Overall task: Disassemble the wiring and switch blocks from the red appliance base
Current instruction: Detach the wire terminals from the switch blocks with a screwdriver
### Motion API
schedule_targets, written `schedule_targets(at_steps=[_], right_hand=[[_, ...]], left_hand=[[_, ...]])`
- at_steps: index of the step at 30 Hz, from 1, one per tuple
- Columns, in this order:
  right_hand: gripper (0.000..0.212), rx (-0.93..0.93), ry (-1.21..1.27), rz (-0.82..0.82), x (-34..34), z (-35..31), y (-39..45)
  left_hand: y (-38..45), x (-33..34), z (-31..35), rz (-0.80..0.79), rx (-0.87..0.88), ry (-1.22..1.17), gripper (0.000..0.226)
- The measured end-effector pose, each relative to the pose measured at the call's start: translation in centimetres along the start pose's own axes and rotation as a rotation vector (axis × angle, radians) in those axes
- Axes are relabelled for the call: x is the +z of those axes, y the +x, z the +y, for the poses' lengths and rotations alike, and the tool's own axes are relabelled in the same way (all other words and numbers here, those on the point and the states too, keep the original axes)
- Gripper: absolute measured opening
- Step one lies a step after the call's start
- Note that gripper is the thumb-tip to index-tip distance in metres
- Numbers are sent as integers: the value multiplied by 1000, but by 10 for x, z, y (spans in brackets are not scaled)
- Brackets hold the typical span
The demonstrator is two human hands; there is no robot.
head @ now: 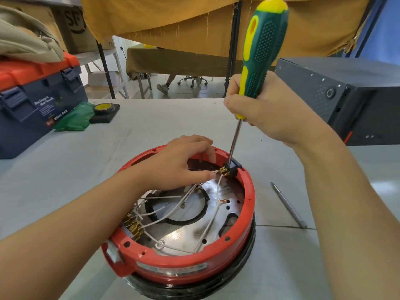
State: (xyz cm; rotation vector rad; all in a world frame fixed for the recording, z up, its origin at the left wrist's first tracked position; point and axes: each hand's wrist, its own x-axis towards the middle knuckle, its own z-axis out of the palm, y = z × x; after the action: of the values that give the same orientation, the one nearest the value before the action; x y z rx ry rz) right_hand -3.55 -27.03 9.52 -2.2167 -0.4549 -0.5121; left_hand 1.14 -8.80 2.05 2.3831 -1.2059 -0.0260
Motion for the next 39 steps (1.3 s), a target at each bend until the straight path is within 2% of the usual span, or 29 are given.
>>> schedule_targets(at_steps=[6,11,21,30,35,39], right_hand=[[32,-3,-52,22,3,-3,0],[29,9,-20,17,-1,-3,-1],[25,-12,-15,54,0,-1,0],[28,5,-43,-30,-1,-2,-2],[34,42,72,-84,-4,1,-3],[31,53,157,-66,-4,8,-2]], left_hand=[[-1,-1,2,-29,-23,-30,11],[0,-2,3,-41,-30,-36,4],[0,-2,2,-57,-35,-17,6],[0,-2,3,-62,-41,-8,9],[0,-3,4,-65,-50,-7,9],[0,-3,4,-68,-53,-6,9]])
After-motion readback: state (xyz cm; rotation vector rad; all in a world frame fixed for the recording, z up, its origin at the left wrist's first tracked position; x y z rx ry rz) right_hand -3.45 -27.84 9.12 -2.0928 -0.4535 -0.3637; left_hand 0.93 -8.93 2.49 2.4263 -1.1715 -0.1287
